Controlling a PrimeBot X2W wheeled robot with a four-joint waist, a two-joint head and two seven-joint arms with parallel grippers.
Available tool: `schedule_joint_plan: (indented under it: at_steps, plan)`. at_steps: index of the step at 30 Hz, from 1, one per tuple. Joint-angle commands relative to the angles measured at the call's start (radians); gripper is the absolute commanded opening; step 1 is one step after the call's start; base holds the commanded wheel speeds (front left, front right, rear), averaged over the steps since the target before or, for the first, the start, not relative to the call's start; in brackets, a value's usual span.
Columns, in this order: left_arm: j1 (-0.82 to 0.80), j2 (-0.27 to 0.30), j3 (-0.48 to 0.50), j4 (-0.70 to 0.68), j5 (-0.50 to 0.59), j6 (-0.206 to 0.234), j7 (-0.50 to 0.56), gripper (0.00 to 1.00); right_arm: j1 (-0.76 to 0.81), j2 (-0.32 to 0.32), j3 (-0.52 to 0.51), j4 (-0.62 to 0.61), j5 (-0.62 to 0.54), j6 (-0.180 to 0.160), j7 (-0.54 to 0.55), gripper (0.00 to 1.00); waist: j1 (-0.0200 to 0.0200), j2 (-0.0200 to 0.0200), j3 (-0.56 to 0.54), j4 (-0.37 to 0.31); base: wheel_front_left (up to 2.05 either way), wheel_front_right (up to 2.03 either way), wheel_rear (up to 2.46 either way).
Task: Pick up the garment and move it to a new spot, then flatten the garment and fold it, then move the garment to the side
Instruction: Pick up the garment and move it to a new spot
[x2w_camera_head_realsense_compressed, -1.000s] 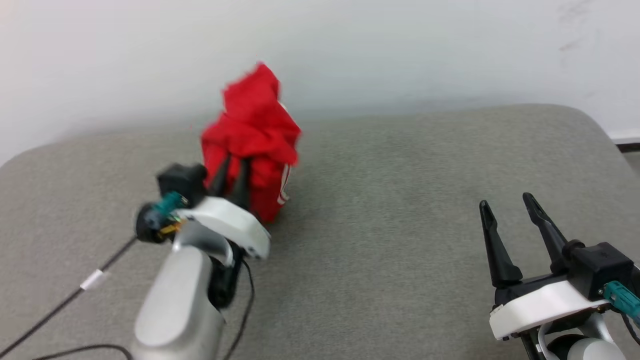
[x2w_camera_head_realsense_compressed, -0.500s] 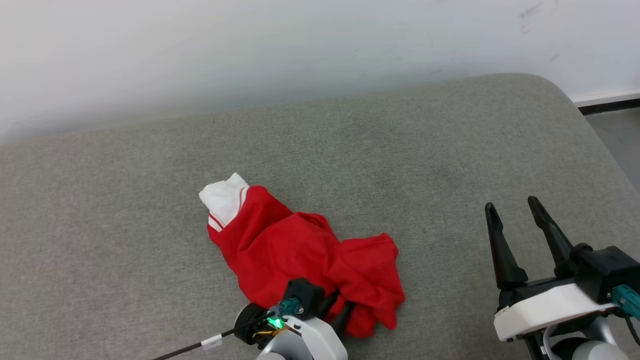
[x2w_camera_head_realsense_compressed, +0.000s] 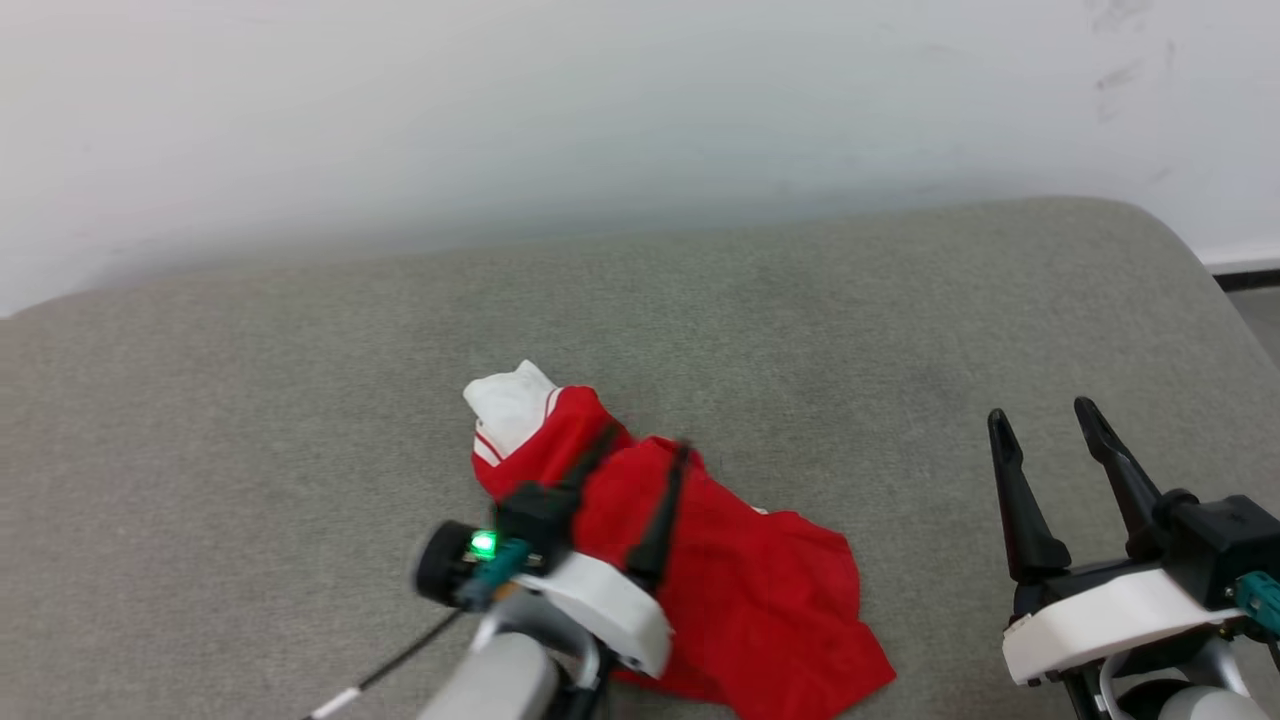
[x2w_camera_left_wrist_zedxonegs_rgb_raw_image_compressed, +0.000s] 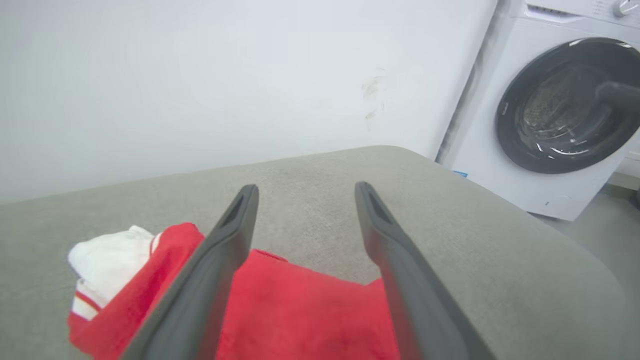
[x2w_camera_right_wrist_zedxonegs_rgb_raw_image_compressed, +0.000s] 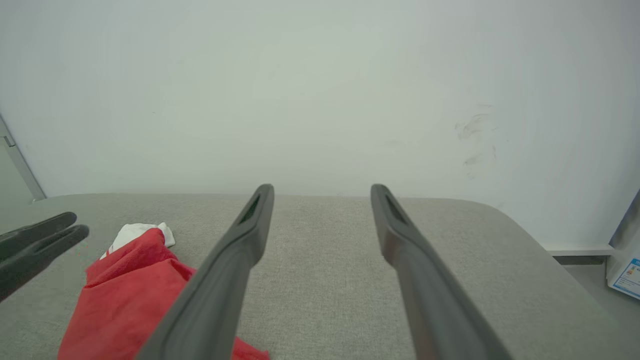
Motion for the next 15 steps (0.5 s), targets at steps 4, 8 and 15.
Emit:
schedule_joint_plan:
  at_steps: [4, 8, 15]
  plan:
    - [0.054, 0.079, 0.129, -0.074, -0.023, 0.097, -0.015, 1.0, 0.028, 0.003, -0.012, -0.004, -0.003, 0.0, 0.009, 1.0, 0.0001, -0.0001, -0.019, 0.036, 0.0, 0.0, 0.0]
    - [0.094, 0.132, 0.194, -0.112, -0.036, 0.134, -0.016, 1.0, 0.036, 0.003, -0.018, -0.002, -0.002, 0.0, 0.014, 1.0, 0.0001, -0.0001, -0.021, 0.049, 0.0, 0.0, 0.0]
    - [0.181, 0.256, 0.268, -0.194, -0.04, 0.17, 0.015, 1.0, 0.055, 0.003, -0.029, 0.02, 0.011, 0.0, 0.016, 1.0, 0.0001, -0.0001, -0.034, 0.06, 0.0, 0.0, 0.0]
